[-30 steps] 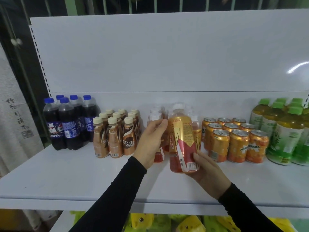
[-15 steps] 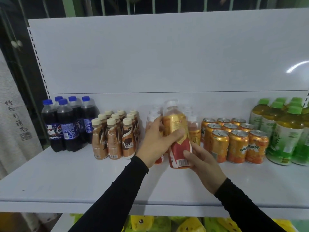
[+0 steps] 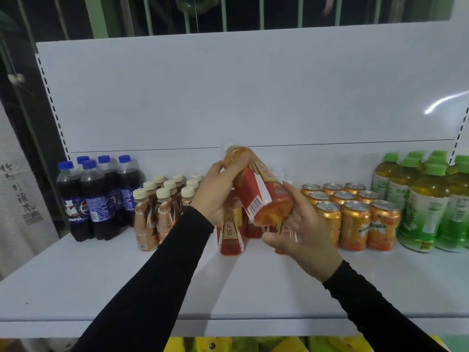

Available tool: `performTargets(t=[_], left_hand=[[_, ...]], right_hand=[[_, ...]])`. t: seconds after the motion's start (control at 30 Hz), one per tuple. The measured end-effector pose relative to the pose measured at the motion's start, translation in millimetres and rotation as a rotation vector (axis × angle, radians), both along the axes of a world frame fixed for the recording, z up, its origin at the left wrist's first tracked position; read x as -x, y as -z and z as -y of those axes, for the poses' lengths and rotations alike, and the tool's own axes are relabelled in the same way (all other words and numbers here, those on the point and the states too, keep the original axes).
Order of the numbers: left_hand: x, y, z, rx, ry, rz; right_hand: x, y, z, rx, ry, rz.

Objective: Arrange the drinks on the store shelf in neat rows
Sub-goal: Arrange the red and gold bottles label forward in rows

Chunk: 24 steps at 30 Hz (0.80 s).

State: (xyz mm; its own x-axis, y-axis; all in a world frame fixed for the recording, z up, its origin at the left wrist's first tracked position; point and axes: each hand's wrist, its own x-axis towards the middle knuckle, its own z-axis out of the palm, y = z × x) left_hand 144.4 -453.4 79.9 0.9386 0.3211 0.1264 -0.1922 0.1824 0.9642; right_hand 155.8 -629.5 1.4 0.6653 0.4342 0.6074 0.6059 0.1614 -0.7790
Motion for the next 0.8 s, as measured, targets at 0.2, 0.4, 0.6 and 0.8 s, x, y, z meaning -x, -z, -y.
performTargets(t=[0.2, 0.4, 0.6, 0.8], left_hand=[[0.4, -12.8, 1.3, 0.170, 0.093, -0.131], [0.0, -14.1, -0.9, 0.229, 0.111, -0.204], [-4.6, -8.5, -6.9, 0.219, 0.115, -0.178], [-2.8, 6.9, -5.7, -0.059, 0.140, 0.070]], right_hand=[[-1.6, -16.0, -5.2, 0.025, 0.009, 0.022], [-5.3, -20.8, -7.0, 0.061, 0.052, 0.073], [-3.9, -17.8, -6.2, 0.021, 0.005, -0.008], [-9.3, -15.2, -2.6, -0.026, -0.010, -0.239]])
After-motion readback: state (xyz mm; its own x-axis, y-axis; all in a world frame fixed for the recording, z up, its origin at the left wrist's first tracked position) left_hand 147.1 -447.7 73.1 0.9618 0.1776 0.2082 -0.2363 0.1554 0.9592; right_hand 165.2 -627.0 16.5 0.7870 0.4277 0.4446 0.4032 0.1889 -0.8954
